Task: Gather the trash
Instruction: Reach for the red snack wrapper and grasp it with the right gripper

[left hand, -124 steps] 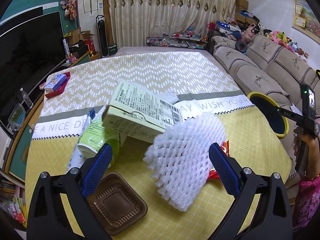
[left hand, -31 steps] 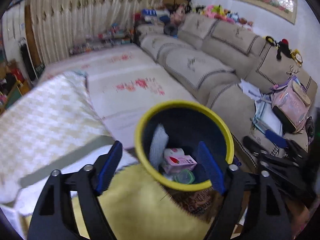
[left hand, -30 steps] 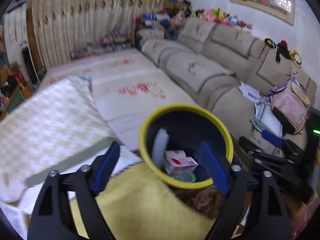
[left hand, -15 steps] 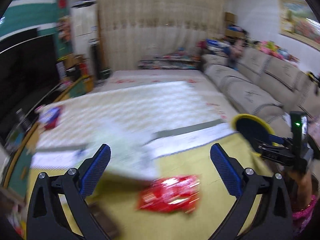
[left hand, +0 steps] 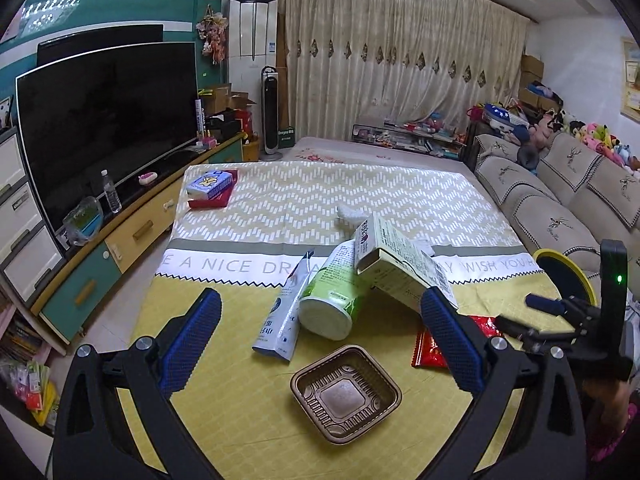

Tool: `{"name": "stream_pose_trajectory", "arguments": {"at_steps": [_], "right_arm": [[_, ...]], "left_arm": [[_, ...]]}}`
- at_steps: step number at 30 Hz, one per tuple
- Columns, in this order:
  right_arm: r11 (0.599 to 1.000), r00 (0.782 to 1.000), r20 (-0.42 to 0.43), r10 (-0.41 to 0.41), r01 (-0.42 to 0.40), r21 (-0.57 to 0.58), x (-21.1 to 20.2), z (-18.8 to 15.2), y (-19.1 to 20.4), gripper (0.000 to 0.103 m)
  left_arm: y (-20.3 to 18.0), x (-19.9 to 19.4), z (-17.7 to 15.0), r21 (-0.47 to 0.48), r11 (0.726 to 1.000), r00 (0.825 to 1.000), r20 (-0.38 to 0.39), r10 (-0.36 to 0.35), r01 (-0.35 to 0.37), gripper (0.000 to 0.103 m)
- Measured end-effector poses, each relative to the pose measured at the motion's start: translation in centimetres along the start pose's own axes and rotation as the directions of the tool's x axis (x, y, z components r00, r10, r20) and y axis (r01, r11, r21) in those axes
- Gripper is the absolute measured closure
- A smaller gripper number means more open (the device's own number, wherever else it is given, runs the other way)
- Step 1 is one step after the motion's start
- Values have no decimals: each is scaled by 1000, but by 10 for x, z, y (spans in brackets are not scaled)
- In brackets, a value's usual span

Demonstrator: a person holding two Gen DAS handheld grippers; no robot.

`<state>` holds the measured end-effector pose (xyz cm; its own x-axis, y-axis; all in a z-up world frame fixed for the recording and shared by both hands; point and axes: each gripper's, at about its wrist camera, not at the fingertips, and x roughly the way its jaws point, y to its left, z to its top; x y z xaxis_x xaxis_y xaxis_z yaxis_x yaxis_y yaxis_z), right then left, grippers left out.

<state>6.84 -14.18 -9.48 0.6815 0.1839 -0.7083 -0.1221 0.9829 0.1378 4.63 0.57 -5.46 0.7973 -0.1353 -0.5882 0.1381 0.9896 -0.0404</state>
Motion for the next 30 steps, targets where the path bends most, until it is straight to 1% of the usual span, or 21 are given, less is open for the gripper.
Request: {"name": "stream_pose_trajectory", "arguments": {"at_steps": [2, 6, 8, 10, 13, 14, 18, 21, 30], "right_arm": [[999, 999, -11, 39, -39, -28, 2, -4, 14, 17], [995, 998, -39, 51, -54, -88, 12, -8, 34, 16], [992, 998, -54, 38, -44, -120, 18, -10, 41, 12], [988, 997, -69, 22, -32, -150, 22, -13, 45, 11], [986, 997, -78, 15, -28, -163, 24, -15, 47, 11], [984, 997, -78, 0, -14, -176, 25, -15, 48, 11], [980, 995, -102, -19, -2, -200, 28, -16, 51, 12], [977, 994, -106, -28, 5, -215, 28, -18, 52, 16], [977, 994, -111, -22, -3, -214, 16, -24, 45, 40]], "left_arm": [[-6, 3, 1, -3, 1000, 1000, -4, -10, 10, 5], [-14, 8, 0, 0, 1000, 1000, -18, -26, 26, 5], [-18, 8, -1, 6, 1000, 999, -20, -26, 26, 5], [-17, 10, -1, 6, 1000, 999, -23, -28, 28, 5], [-15, 11, -2, -2, 1000, 999, -26, -28, 28, 5], [-15, 11, -2, -5, 1000, 999, -28, -28, 28, 5], [-17, 14, -2, -6, 1000, 999, -36, -29, 29, 5], [-19, 16, -2, -3, 1000, 999, -38, -28, 28, 5], [-21, 16, -2, -2, 1000, 999, -39, -28, 28, 5]]}}
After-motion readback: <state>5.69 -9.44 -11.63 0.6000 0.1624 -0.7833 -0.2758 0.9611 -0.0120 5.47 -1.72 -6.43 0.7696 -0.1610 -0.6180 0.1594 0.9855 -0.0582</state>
